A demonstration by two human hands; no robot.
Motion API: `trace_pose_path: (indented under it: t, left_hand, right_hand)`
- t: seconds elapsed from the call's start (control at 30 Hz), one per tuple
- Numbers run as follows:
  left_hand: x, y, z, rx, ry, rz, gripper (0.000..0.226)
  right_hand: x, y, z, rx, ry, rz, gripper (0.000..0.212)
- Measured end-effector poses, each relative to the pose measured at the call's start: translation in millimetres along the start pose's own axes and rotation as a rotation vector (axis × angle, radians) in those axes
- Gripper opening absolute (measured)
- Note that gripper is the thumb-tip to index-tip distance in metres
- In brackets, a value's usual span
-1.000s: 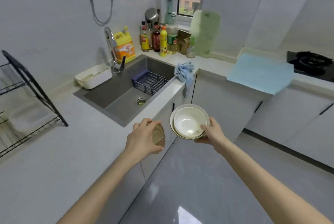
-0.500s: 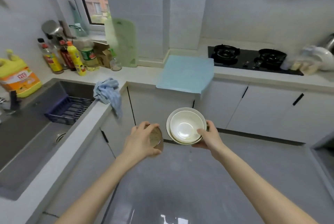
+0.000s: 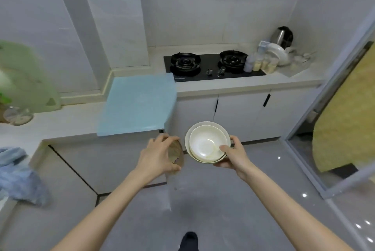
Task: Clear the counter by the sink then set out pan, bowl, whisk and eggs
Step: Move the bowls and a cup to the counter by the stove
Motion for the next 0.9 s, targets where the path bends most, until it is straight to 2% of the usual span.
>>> trace_pose_path:
  t: [0.23,0.5,0.73,0.9]
  left_hand:
    - [31.3,51.7,159.4,-0.129,-0.048,0.060,0.087]
    - [46.3,107.3,285.1,-0.241,-0.110,0.075,0.088]
    - [42.3,167.9,397.4,-0.278,-0.135,0.080,0.088]
    - [46.1,214.7,473.7,-0.233,-0.107,0.069,0.089]
  right_hand:
    - [88.0,-53.4,91.6,0.004,0.161,0.057,0.035]
    - [176.3,-93.6,160.6,0.018,0.295,0.138,0.039]
    - [269.8,-123.1,233.2,0.014,0.320,0.162,0.039]
    - [334.9,-153.0,285.1,0.011,0.283,0.140,0.036]
Point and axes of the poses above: each hand's wrist, its own z-axis towards the middle knuckle, its own x-axis out of the back of the hand, y = z × x, the point moved 9 cm from there along z, towards the middle knuckle, and after that the axes turned 13 degrees about -y, right-handed, at the moved point
